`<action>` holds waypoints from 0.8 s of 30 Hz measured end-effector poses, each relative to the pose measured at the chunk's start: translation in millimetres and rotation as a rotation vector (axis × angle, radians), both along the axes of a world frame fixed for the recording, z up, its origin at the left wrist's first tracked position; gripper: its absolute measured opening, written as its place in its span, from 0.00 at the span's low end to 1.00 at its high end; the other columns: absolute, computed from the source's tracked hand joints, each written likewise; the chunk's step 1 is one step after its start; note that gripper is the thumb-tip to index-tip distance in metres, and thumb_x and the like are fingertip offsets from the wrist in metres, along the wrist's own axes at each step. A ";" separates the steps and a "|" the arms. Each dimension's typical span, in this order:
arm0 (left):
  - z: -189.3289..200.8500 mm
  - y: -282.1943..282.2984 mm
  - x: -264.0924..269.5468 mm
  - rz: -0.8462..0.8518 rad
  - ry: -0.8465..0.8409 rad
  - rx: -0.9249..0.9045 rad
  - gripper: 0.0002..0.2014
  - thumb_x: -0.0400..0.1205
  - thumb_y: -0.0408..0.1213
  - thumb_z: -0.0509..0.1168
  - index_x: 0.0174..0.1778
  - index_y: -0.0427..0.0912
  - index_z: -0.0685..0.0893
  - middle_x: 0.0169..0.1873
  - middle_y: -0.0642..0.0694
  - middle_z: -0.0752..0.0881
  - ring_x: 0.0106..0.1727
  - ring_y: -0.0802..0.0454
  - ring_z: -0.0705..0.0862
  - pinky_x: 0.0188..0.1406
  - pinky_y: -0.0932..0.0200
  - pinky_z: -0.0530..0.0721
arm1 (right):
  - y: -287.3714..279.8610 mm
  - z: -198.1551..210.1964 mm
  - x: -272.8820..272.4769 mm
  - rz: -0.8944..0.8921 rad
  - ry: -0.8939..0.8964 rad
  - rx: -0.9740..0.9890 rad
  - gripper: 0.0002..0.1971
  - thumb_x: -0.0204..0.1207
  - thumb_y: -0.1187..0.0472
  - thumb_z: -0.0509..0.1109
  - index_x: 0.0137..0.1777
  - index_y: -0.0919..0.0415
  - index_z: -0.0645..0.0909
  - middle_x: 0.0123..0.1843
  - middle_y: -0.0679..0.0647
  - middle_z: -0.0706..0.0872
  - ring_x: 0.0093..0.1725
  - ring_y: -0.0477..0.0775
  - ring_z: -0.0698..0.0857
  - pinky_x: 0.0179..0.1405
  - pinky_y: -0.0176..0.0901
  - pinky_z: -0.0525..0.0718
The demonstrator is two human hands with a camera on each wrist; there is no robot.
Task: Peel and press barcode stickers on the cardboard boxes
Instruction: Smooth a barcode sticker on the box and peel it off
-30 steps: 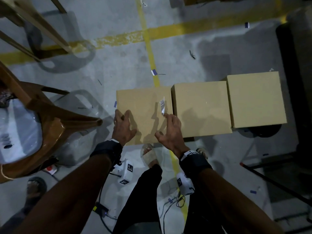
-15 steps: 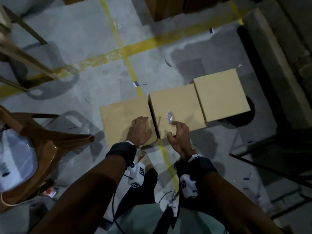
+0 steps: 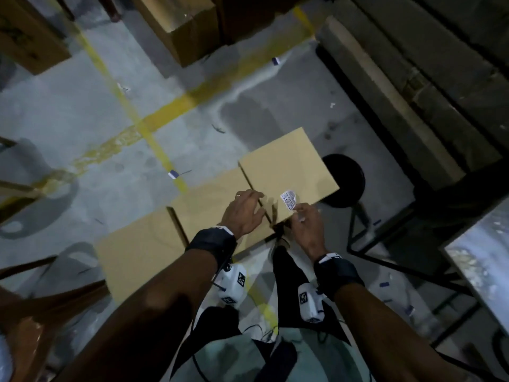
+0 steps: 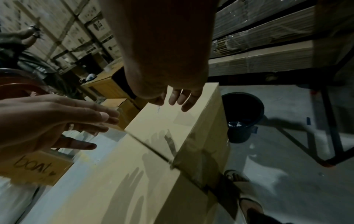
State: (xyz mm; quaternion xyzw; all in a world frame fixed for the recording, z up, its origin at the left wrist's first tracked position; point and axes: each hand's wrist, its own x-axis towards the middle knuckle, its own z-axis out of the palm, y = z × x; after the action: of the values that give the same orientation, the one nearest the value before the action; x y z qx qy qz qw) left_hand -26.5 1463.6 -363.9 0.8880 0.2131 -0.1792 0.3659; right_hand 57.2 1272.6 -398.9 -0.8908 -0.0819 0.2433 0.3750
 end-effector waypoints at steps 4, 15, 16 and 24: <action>-8.1 -19.7 76.6 -0.084 -0.018 0.021 0.22 0.85 0.40 0.64 0.75 0.40 0.77 0.72 0.40 0.79 0.73 0.36 0.73 0.68 0.43 0.77 | -17.3 -5.3 71.2 -0.086 -0.006 -0.008 0.11 0.77 0.68 0.68 0.57 0.61 0.86 0.55 0.59 0.89 0.55 0.63 0.87 0.60 0.58 0.85; -48.2 -60.9 236.7 -0.286 0.040 0.057 0.22 0.86 0.42 0.61 0.77 0.41 0.76 0.73 0.42 0.77 0.72 0.37 0.72 0.66 0.40 0.78 | -61.5 -51.8 221.9 -0.332 -0.062 -0.053 0.13 0.85 0.61 0.66 0.39 0.65 0.83 0.34 0.60 0.87 0.35 0.60 0.84 0.35 0.48 0.76; -51.8 -63.8 245.1 -0.301 0.047 0.064 0.22 0.86 0.41 0.61 0.76 0.41 0.76 0.73 0.42 0.77 0.72 0.37 0.72 0.66 0.40 0.79 | -64.8 -57.1 230.4 -0.319 -0.068 -0.069 0.17 0.86 0.61 0.66 0.34 0.63 0.79 0.30 0.58 0.84 0.32 0.58 0.82 0.32 0.46 0.73; -78.4 -71.4 285.2 -0.404 0.017 0.071 0.26 0.83 0.49 0.53 0.73 0.40 0.79 0.70 0.41 0.80 0.68 0.36 0.77 0.63 0.41 0.81 | -90.9 -99.1 270.1 -0.186 -0.057 -0.201 0.19 0.81 0.50 0.62 0.47 0.62 0.90 0.44 0.61 0.93 0.43 0.65 0.90 0.44 0.53 0.88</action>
State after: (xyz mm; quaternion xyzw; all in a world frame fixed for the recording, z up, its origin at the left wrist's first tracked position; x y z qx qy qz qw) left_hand 258.7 1392.2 -442.3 0.9235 0.0399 -0.2488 0.2894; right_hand 327.4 1181.7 -498.0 -0.9342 0.0152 0.1890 0.3023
